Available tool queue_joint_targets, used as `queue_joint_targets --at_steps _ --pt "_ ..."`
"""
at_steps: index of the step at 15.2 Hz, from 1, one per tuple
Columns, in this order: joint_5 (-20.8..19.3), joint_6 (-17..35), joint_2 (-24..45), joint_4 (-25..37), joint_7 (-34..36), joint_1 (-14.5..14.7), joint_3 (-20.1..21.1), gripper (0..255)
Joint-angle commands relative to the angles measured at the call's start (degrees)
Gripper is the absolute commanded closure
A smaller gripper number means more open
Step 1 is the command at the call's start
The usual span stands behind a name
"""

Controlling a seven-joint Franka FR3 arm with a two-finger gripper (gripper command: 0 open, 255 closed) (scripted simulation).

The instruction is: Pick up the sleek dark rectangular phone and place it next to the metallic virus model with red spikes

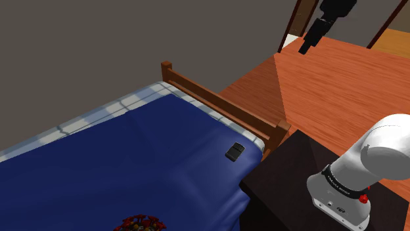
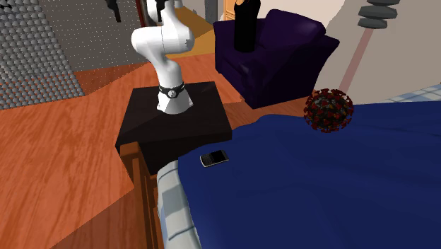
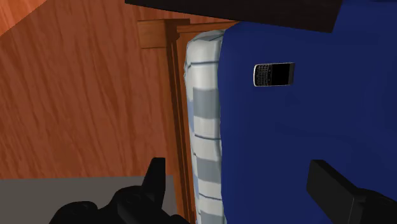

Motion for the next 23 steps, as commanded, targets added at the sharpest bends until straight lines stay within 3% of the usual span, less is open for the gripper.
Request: queue_joint_targets --at_steps 1,13,23 --pt "0.0 0.0 0.0 0.0 0.0 0.0 0.0 0" --pt "7.2 15.8 -2.3 -21.2 28.1 -4.0 12.7 0" --pt "15.1 33.7 9.9 -29.4 52.9 -6.5 26.6 0"
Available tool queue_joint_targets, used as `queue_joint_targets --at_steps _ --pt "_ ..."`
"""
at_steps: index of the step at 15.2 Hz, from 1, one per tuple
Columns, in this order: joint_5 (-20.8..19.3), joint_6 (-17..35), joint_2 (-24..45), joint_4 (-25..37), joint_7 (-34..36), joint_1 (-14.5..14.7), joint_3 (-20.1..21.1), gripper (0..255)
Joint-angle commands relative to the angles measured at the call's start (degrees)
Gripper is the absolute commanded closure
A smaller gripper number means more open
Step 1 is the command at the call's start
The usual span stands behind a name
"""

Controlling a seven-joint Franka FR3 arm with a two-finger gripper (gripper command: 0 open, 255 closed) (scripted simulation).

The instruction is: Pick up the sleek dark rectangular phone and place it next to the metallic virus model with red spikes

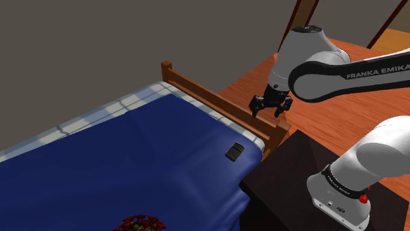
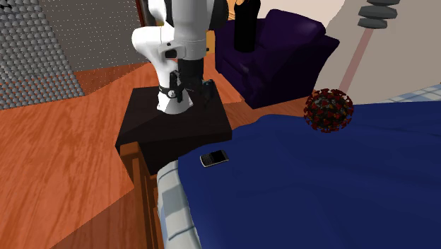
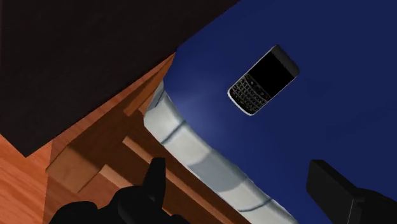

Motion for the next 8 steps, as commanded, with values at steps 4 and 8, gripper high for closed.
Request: queue_joint_targets --at_steps 4,8 --pt "1.9 10.3 10.4 -1.1 13.6 -3.0 7.8 0" --pt "-1.6 19.3 22.0 0.3 26.8 -8.4 15.0 0"
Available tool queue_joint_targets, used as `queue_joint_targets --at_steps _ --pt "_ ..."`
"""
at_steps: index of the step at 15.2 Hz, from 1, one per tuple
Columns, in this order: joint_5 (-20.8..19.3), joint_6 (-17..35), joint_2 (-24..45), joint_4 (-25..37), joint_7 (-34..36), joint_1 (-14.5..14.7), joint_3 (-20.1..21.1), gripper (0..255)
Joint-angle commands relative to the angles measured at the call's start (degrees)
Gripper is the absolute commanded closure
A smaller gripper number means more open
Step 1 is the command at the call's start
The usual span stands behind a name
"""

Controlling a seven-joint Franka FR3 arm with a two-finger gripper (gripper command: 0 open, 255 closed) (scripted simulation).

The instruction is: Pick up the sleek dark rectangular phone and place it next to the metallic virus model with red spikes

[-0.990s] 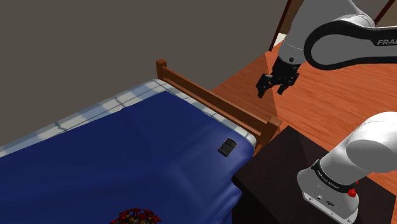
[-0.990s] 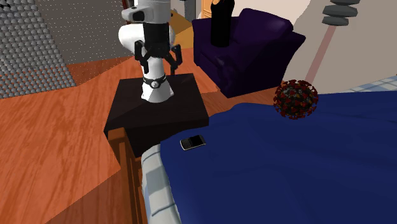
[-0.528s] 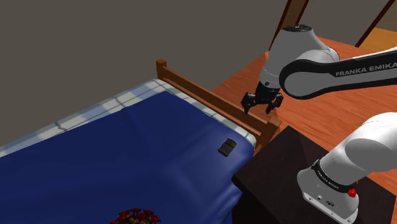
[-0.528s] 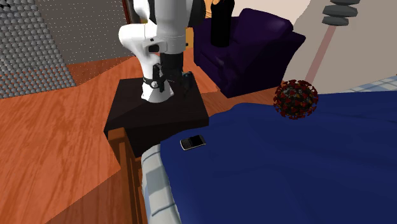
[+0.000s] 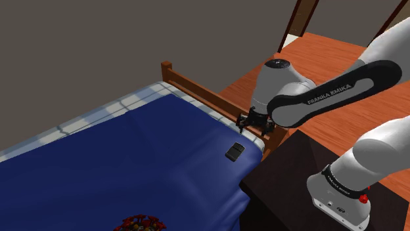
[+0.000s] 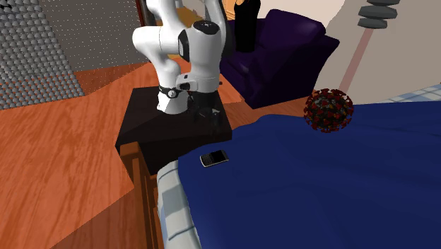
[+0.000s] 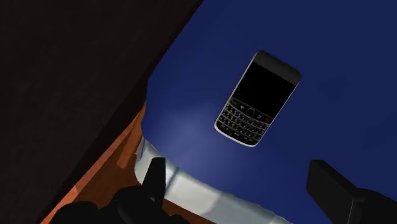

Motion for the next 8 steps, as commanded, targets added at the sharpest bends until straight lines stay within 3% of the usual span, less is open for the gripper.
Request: queue_joint_targets --at_steps 1,3,5,7,8 --pt "-4.1 4.7 7.1 1.6 8.5 -3.9 4.1 0" --pt "-12.0 8.7 14.4 3.1 19.1 -8.2 7.5 0" --pt "-25.0 11.4 22.7 5.4 33.0 -10.4 7.5 0" --pt "-36.4 12.9 30.2 8.4 45.7 -7.0 2.3 0" --pt "-38.5 13.4 32.1 9.3 48.6 -4.9 -0.1 0"
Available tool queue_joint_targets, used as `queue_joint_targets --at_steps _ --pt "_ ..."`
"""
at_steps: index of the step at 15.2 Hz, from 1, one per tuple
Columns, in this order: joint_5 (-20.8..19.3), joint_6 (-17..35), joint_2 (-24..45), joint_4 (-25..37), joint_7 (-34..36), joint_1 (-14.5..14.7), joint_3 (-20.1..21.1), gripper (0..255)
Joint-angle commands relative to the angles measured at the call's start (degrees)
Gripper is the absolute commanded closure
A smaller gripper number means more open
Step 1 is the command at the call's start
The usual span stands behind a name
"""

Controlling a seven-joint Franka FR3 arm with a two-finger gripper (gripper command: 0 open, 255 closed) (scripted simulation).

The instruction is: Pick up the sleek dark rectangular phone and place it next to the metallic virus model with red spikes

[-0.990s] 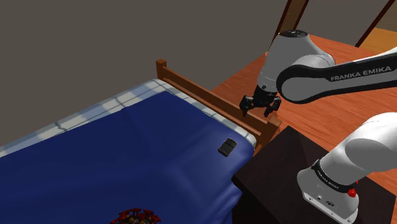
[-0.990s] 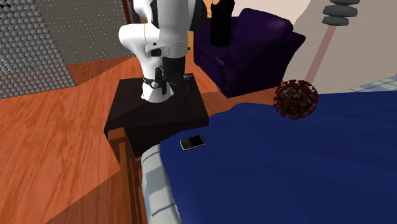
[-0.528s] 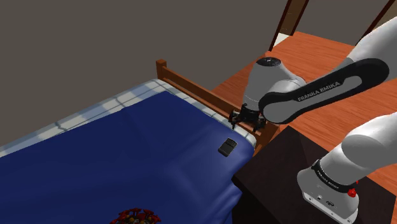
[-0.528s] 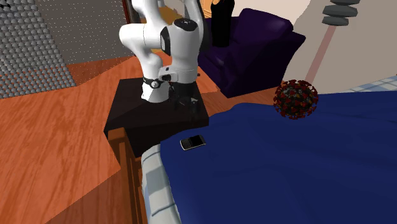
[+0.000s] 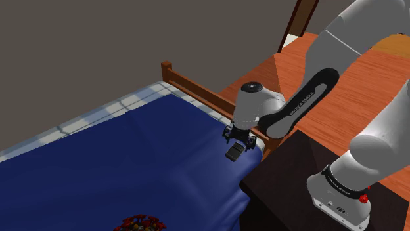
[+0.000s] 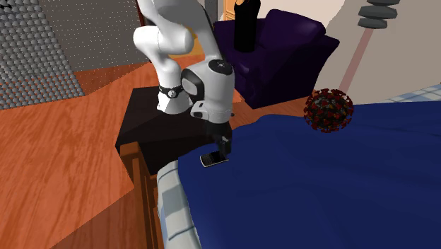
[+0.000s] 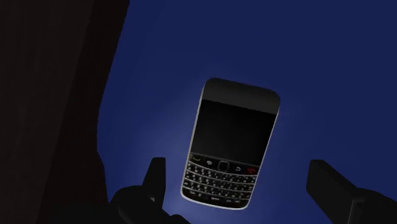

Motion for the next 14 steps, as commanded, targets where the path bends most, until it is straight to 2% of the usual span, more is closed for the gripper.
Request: queue_joint_targets --at_steps 1,8,14 --pt "-5.7 1.4 3.7 1.2 6.1 2.8 -3.9 0" --pt "-15.6 5.1 10.1 3.2 13.5 9.0 -12.4 0" --pt "-15.6 5.1 10.1 3.2 13.4 9.0 -12.4 0"
